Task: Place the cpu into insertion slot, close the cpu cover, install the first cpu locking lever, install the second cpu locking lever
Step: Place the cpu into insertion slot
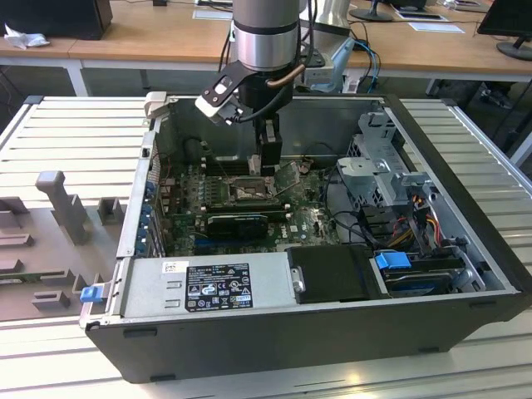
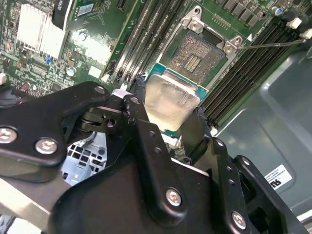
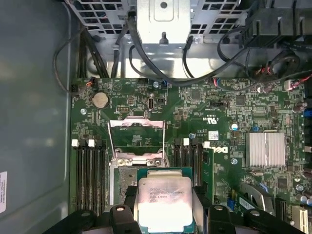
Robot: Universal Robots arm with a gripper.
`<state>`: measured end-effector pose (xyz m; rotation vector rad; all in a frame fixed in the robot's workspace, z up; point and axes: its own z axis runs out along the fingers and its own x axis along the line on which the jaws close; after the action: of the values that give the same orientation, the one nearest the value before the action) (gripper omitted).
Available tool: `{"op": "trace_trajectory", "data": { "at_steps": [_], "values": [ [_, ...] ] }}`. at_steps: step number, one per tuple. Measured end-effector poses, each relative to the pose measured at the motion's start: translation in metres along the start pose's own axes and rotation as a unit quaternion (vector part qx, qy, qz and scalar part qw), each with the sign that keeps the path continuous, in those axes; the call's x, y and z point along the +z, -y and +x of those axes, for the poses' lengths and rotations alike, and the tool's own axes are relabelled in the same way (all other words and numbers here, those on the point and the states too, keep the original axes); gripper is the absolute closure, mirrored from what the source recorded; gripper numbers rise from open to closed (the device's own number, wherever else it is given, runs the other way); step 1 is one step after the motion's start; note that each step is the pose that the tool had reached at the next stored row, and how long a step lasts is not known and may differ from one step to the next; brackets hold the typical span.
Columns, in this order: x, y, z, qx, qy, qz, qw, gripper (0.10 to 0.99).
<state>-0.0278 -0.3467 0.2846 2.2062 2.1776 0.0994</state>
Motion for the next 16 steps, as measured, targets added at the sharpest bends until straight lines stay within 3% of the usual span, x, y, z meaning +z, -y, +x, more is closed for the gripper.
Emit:
{"op": "trace_trajectory", "data": {
  "at_steps": [16],
  "values": [
    [0.0006,0.005,-0.0001,0.003,0.0,-0.0001,1.0,0.553]
  ]
}}
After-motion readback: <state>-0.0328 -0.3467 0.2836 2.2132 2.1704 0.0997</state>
